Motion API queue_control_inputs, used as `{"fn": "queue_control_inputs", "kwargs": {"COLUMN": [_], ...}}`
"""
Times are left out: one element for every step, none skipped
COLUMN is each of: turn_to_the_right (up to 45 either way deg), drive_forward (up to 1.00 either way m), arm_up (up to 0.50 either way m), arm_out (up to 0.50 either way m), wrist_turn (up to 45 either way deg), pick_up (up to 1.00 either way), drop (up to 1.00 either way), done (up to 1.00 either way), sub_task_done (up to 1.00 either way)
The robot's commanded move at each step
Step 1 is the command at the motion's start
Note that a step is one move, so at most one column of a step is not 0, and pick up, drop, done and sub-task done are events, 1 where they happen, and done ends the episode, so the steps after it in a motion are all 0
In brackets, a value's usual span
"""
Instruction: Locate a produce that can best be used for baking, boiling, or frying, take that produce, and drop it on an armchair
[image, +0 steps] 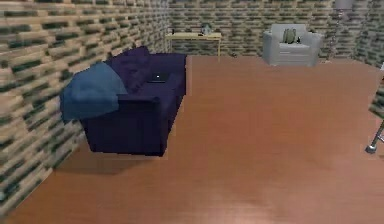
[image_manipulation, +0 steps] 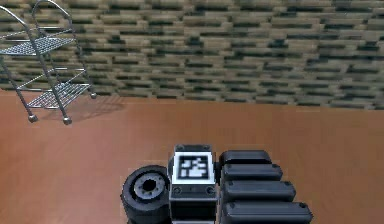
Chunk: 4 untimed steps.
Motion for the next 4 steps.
{"fn": "queue_control_inputs", "kwargs": {"turn_to_the_right": [0.0,15.0,0.0,0.0], "drive_forward": [0.05,0.0,1.0,1.0], "arm_up": [0.0,0.0,0.0,0.0], "arm_out": [0.0,0.0,0.0,0.0], "wrist_turn": [0.0,0.0,0.0,0.0], "pick_up": [0.0,0.0,0.0,0.0], "drop": [0.0,0.0,0.0,0.0], "done": [0.0,0.0,0.0,0.0], "sub_task_done": [0.0,0.0,0.0,0.0]}}
